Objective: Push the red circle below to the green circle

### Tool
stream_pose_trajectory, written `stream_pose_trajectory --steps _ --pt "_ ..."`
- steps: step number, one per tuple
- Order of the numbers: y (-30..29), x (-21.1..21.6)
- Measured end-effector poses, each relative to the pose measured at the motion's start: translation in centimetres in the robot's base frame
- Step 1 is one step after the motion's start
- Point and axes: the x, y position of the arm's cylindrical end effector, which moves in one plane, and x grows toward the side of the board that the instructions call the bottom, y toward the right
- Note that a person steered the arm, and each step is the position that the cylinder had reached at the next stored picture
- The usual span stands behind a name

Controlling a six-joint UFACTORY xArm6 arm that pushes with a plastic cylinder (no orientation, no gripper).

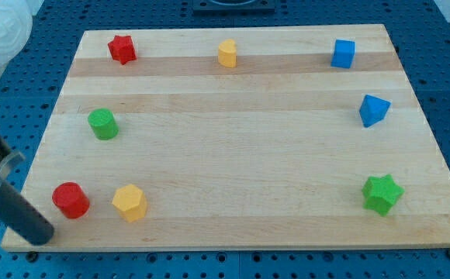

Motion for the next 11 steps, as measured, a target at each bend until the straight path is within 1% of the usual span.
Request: stream_pose_trajectory --steps 1,2,3,4,5,6,7,8,9,10,11 --pt "1.8 -7.7" --pt "1.9 -8.2" --pt "2.9 -11.4" --pt "3.6 -13.2" --pt "1.8 -13.2" --pt "-5.1 -11.4" --pt "-5.0 -9.9" --pt "-2.6 -3.5" --pt "0.2 -0.6" --pt "1.6 0.3" --pt "8.3 -0.5"
